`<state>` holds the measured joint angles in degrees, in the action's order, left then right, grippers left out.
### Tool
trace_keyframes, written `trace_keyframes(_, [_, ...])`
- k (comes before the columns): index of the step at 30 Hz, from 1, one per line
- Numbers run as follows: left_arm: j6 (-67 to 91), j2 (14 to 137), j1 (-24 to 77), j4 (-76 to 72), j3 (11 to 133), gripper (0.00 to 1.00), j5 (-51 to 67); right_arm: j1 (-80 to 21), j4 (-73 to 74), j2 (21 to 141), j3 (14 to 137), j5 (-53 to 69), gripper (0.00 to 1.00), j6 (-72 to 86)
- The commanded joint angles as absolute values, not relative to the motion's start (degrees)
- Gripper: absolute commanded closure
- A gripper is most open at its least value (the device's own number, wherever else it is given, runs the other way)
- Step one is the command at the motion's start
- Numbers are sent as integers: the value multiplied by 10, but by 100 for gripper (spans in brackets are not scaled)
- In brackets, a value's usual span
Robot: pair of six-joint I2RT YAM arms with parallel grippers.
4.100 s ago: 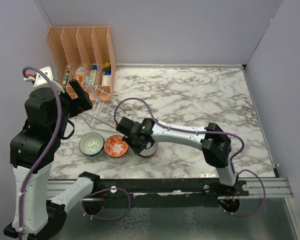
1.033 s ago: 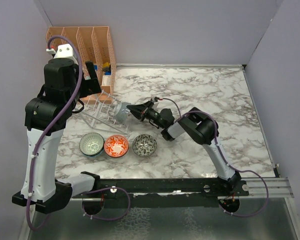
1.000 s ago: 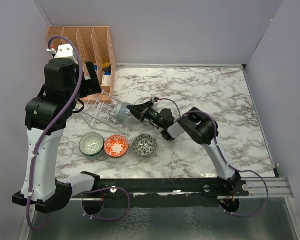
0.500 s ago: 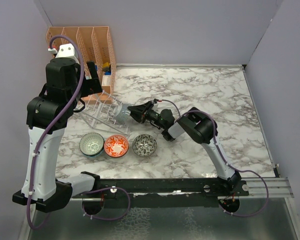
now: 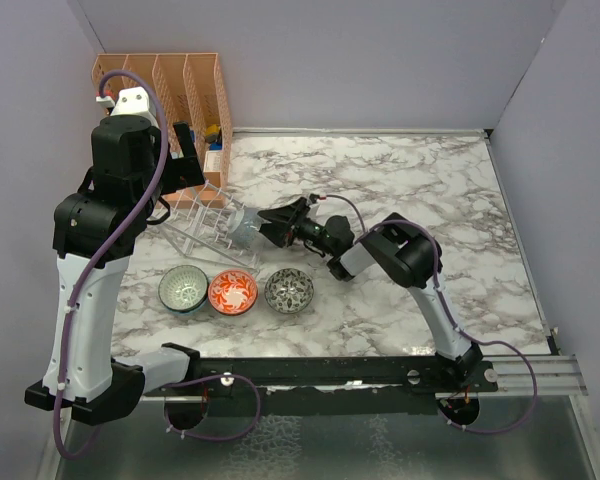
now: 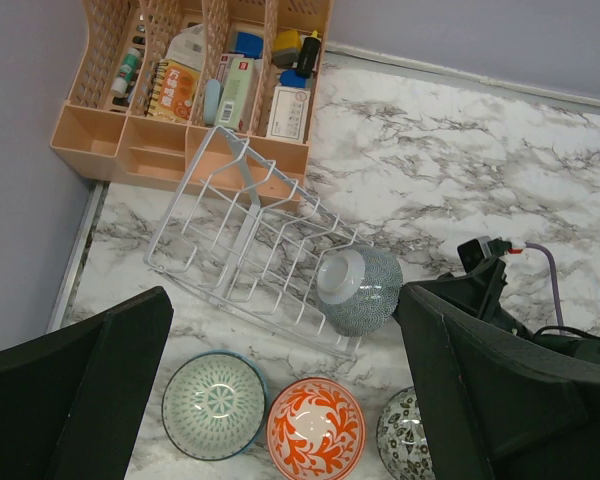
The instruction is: Load the bowls into the dish rack
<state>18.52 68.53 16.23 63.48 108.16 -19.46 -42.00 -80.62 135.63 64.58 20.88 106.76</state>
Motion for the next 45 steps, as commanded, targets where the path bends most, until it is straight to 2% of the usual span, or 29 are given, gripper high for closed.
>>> trace_keyframes(1, [186,675,160,620,1082,1,-183,-410,-832,1309,620,235,45,1041])
trace_keyframes(3, [189,674,160,622,1083,1,-183,-408,-816,1291,602,248,43,1031])
trace_keyframes(5, [190,672,159,623,1083,1,-184,-405,-799,1272,578,260,28,1019])
trace_keyframes(6, [190,670,160,622,1082,1,-184,-405,-793,1262,565,265,27,1011])
trace_keyframes(10, [189,666,160,618,1082,1,-185,-400,-786,1227,507,278,26,1001])
trace_keyframes(14, [187,662,160,616,1082,1,-186,-393,-709,1162,460,294,26,941])
trace_keyframes(17, [188,659,160,617,1084,1,-186,-384,-550,1086,462,325,26,834])
trace_keyframes(19, [188,656,160,619,1087,1,-186,-383,-363,1026,506,327,26,708])
trace_keyframes(23, [189,648,160,619,1083,1,-186,-385,-16,943,614,258,25,450])
trace_keyframes(27, [189,637,159,613,1070,1,-183,-401,172,904,678,200,25,275])
trace_keyframes(31, [191,633,160,612,1070,1,-180,-472,298,899,724,147,25,150])
trace_keyframes(35, [191,628,160,613,1070,1,-181,-559,351,908,742,93,25,102])
trace_keyframes(45, [192,627,160,639,1100,1,-202,-648,344,982,756,11,28,78])
